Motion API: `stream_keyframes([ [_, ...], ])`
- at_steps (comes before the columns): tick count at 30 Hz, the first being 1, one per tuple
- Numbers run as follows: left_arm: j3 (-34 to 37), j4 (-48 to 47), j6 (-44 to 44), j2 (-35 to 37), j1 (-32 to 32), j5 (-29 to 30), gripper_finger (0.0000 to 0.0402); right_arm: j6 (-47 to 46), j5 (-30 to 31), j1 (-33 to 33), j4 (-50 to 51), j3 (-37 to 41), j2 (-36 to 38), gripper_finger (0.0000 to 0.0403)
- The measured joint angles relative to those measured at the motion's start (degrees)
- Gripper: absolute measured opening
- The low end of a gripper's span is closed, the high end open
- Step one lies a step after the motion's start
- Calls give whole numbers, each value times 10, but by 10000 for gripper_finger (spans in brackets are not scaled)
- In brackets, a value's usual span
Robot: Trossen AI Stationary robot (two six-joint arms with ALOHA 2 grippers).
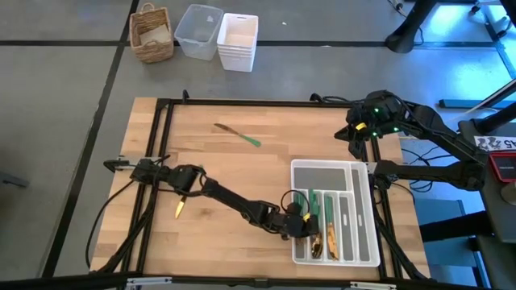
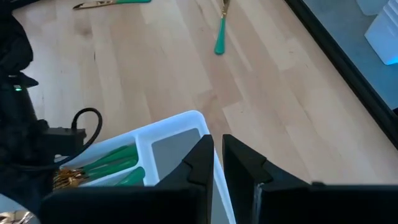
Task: Sort silverware
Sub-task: Put the green spoon in the white silverware tray
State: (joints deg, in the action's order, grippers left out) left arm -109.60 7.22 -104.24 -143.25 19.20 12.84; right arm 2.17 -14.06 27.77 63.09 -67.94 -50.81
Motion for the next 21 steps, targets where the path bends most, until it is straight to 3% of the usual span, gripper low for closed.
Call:
stream_keyframes([
  [17,0,-13,95,-3,-15,-24,16,1,-16,0,1,0,0,37],
  [21,0,-12,109,-3,-17,-33,33,1,-16,0,1,0,0,37],
])
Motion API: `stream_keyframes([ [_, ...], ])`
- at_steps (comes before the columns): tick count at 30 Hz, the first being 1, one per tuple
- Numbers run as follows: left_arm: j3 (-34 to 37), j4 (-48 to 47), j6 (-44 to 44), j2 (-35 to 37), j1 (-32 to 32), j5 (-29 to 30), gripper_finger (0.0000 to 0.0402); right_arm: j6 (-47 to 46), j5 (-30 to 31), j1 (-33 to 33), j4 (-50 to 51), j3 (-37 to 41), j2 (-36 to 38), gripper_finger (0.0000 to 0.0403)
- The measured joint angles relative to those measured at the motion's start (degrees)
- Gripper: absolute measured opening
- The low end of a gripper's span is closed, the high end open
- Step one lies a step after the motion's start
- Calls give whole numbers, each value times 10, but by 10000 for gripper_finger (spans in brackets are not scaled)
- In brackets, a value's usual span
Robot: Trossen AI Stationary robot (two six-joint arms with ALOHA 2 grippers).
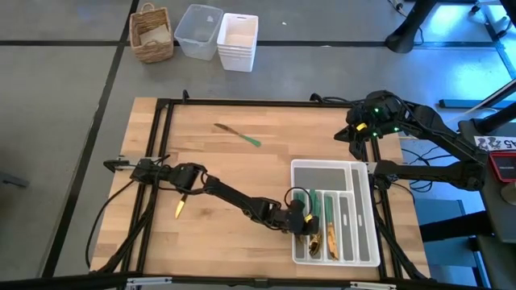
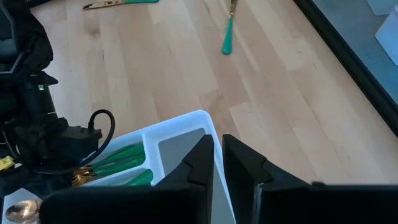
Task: Sort silverware
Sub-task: Put the green spoon in the white silverware tray, then adjust the white silverware tray
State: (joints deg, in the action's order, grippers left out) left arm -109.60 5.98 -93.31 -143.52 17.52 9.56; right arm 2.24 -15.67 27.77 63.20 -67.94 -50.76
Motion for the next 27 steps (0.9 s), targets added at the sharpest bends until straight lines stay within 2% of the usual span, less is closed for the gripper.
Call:
stream_keyframes([
  [3,0,-2,18,0,0,0,60,0,0,0,0,0,0,37],
  [8,0,-5,-10,2,-3,1,102,0,0,0,7,0,0,37],
  [13,0,-1,-21,2,-8,0,112,0,-15,0,21,5,0,37],
  [16,0,-5,-40,2,-11,-2,113,3,-55,0,22,22,0,37],
  [22,3,17,28,15,-14,3,113,26,-159,0,10,75,7,37],
  [27,2,26,111,50,-16,5,113,26,-180,0,-29,138,7,37],
])
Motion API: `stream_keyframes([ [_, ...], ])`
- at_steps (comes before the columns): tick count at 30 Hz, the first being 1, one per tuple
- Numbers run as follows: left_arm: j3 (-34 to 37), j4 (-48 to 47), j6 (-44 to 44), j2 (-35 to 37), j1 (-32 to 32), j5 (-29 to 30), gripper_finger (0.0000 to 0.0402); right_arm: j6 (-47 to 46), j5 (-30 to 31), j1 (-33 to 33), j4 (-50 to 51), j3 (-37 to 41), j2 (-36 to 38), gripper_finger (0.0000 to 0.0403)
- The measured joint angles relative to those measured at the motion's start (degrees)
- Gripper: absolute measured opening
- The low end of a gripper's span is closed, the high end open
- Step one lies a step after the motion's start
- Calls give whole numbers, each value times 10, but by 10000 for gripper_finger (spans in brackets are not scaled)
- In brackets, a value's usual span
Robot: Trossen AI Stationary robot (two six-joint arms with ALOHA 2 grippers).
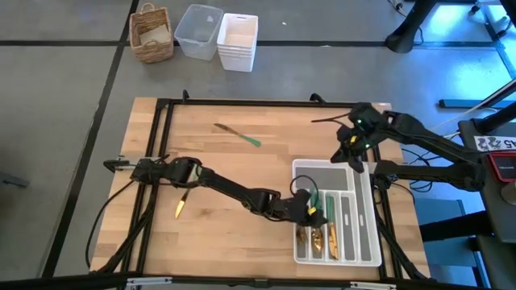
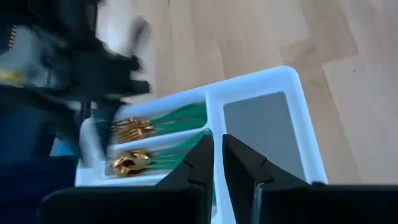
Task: Sort silverware
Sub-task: Adjust the white silverware tray
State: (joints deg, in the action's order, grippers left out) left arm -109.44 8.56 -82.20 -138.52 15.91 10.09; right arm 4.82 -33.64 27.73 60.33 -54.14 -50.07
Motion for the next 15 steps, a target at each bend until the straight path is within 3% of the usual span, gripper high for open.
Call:
stream_keyframes([
  [8,-1,-79,132,90,-20,-3,113,-13,-5,0,-94,92,-1,37],
  [15,-1,-365,209,207,-47,44,113,-55,-5,0,-175,137,-1,37],
])
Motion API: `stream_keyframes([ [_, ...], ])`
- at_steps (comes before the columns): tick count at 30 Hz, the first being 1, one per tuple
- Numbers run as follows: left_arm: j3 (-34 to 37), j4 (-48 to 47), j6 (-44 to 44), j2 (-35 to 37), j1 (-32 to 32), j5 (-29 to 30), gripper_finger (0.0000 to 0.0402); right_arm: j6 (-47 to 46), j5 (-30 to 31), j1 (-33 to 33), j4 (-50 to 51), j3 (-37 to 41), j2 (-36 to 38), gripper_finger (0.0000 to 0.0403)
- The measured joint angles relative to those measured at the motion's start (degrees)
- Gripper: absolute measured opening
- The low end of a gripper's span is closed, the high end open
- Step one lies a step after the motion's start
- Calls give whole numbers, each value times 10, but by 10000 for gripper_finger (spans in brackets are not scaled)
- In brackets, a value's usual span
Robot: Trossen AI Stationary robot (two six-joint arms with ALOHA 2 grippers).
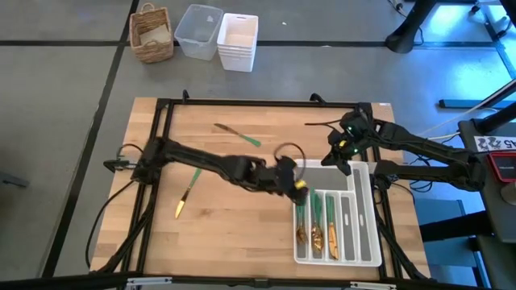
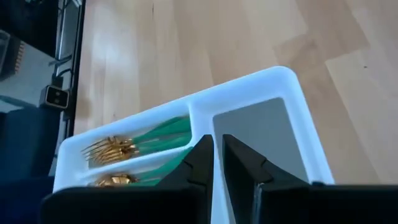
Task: Sort silverware
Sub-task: Adjust the white silverware tray
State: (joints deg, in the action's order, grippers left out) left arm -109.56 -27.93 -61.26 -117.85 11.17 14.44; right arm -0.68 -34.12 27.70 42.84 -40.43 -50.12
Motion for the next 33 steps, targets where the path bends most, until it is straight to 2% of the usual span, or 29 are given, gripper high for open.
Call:
stream_keyframes([
  [4,0,-185,0,69,-23,14,113,-20,0,0,-41,15,0,37],
  [7,6,-283,13,104,-51,14,113,-35,5,0,-91,29,0,37],
  [12,34,-359,61,148,-102,13,113,-98,53,-23,-159,60,0,37],
  [18,82,-367,131,155,-163,-23,113,-131,146,-124,-193,88,-18,37],
  [24,164,-308,189,155,-214,-96,113,-153,231,-217,-202,88,-55,36],
  [29,227,-243,224,155,-243,-148,113,-174,331,-270,-202,88,-105,37],
  [33,265,-193,234,155,-252,-175,113,-181,350,-296,-206,88,-143,37],
])
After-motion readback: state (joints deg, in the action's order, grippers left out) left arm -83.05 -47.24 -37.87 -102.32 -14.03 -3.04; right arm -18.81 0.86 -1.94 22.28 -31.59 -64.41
